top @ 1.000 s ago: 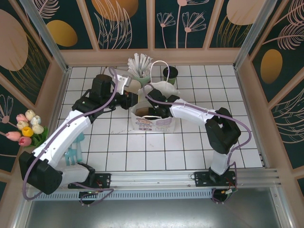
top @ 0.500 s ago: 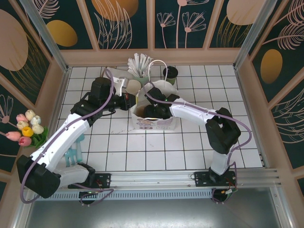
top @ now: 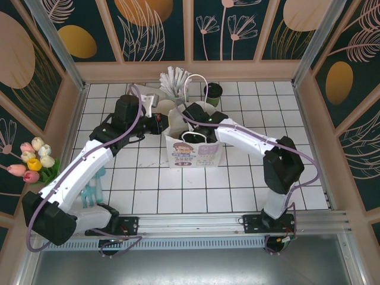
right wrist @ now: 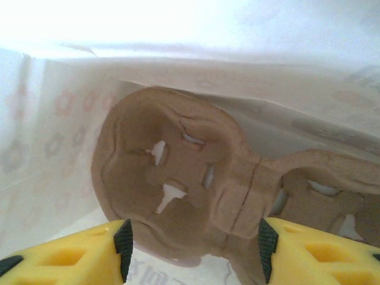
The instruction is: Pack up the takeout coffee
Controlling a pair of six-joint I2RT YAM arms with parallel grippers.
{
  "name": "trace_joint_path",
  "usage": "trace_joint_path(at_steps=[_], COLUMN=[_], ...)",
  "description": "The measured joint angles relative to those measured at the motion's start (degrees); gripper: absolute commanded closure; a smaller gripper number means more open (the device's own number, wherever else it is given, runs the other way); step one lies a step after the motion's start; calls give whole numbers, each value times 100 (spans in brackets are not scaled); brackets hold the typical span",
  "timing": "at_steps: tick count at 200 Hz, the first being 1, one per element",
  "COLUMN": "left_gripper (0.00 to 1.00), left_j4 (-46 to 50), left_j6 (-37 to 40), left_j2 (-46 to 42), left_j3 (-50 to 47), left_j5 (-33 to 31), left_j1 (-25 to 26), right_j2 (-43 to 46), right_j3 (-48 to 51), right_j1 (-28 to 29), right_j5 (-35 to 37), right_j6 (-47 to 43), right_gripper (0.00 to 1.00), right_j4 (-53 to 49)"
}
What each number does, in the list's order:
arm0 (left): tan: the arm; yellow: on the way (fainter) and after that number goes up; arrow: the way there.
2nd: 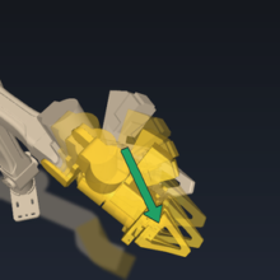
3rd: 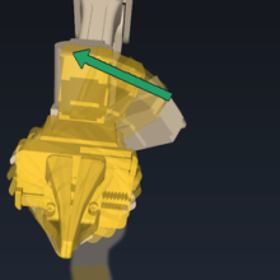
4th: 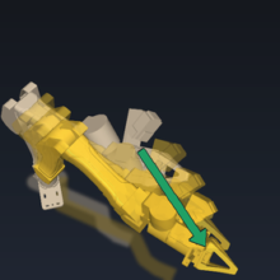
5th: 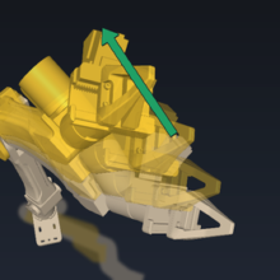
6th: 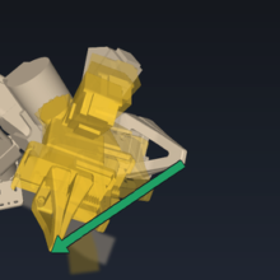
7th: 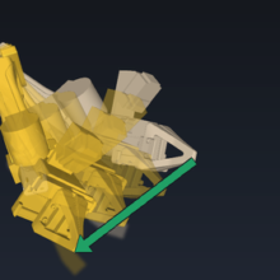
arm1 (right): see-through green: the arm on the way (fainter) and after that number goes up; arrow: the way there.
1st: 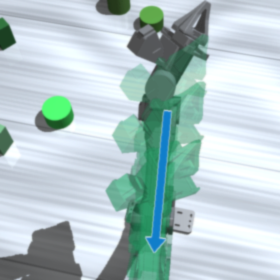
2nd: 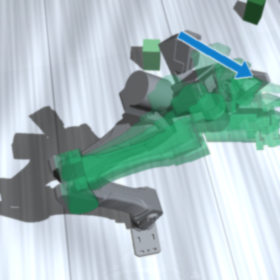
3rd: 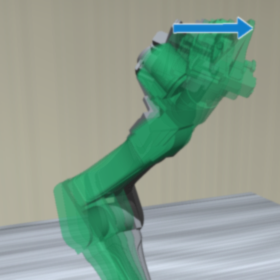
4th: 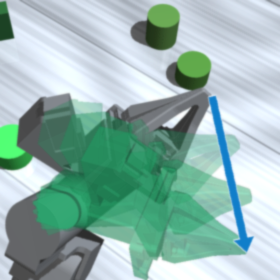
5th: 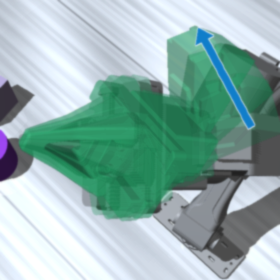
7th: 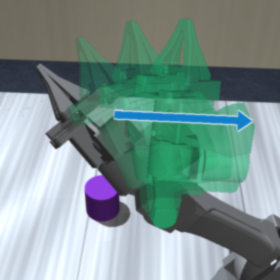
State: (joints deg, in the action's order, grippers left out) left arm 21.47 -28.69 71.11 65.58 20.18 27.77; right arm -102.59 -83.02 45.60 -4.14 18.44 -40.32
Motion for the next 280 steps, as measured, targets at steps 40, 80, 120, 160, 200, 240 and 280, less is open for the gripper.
trace_joint_path(at_steps=[40, 80, 120, 160, 200, 240, 280], left_gripper=[100, 100, 100, 100, 100, 100, 100], left_j4=[22, 20, -98, -315, -461, -498, -505], left_j6=[-59, -127, -164, -164, -162, -155, -138], left_j2=[0, 0, -39, -256, -273, -313, -348], left_j3=[28, 28, -2, -173, -271, -321, -378], left_j5=[-122, -254, -291, -293, -297, -334, -334], left_j1=[0, 0, 0, 0, 0, 0, 0], right_j2=[-238, -503, -619, -632, -332, -118, -343], right_j3=[-20, -17, -15, -17, 9, 59, 92], right_j1=[-28, -31, -50, -52, -63, -138, -149], right_j5=[-46, -155, -177, -199, -396, -822, -820], right_j6=[-470, -800, -1005, -1093, -1355, -1827, -2142], right_gripper=[61, 61, 60, 58, 54, 56, 57], right_j4=[-122, -238, -321, -387, -387, -557, -721])
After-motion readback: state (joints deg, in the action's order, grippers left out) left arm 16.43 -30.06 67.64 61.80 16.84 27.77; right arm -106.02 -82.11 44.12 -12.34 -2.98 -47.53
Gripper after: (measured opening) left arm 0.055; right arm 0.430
